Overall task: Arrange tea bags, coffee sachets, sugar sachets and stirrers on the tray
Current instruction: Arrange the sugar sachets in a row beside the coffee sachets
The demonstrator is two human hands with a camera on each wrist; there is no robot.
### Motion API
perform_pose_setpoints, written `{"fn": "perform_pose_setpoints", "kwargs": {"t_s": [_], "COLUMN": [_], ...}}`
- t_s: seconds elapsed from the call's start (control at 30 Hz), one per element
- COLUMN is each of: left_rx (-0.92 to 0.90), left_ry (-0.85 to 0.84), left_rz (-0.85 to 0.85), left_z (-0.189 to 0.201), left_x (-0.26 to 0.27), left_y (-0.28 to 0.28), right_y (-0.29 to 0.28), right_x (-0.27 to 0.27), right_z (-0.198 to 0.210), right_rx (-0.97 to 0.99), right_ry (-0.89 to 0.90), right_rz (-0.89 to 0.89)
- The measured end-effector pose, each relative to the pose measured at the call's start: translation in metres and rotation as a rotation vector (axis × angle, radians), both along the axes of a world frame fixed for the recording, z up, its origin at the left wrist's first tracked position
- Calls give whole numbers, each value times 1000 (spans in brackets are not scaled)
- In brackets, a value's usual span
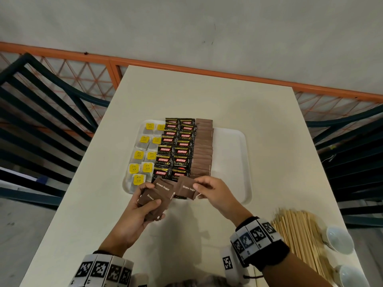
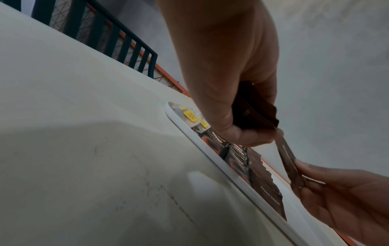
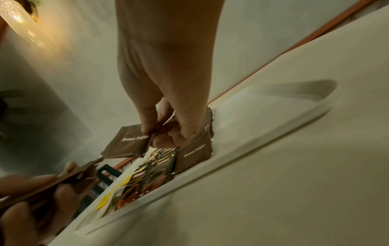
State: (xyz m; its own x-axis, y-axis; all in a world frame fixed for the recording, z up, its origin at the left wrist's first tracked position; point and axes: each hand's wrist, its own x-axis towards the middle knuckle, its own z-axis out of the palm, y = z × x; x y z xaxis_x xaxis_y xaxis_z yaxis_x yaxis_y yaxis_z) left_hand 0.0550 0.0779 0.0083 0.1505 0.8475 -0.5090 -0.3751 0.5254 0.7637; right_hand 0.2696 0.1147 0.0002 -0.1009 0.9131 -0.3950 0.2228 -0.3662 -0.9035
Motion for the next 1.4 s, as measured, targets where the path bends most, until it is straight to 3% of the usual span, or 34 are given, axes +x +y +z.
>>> {"fn": "perform_pose_setpoints", "kwargs": {"t_s": [0.23, 0.5, 0.8, 0.93, 1.03, 1.13, 1.3, 1.4], "left_rx": [1, 0, 6, 11, 29, 42, 49, 38], "left_ry": [-22, -34, -15, -6, 5, 8, 33, 43], "left_rz": [17, -15, -19, -62, -115, -152, -145, -110], "left_z": [-8, -8, -5, -4, -4, -3, -4, -5], "left_x": [-2, -2, -1, 4, 5, 4, 2, -2], "left_y": [0, 1, 1, -1, -1, -2, -3, -2], "right_y": [10, 9, 7, 1, 0, 1, 5, 10], "right_x": [32, 29, 19, -2, -20, -28, -21, -3], "right_z": [-13, -21, -24, -1, 13, 11, 10, 8], "right_rx": [68, 129, 205, 261, 133, 70, 16, 103], "right_ry": [-218, -402, -536, -430, -247, -211, -47, -164], "right_rz": [-182, -28, -9, 58, 234, 334, 151, 74]}}
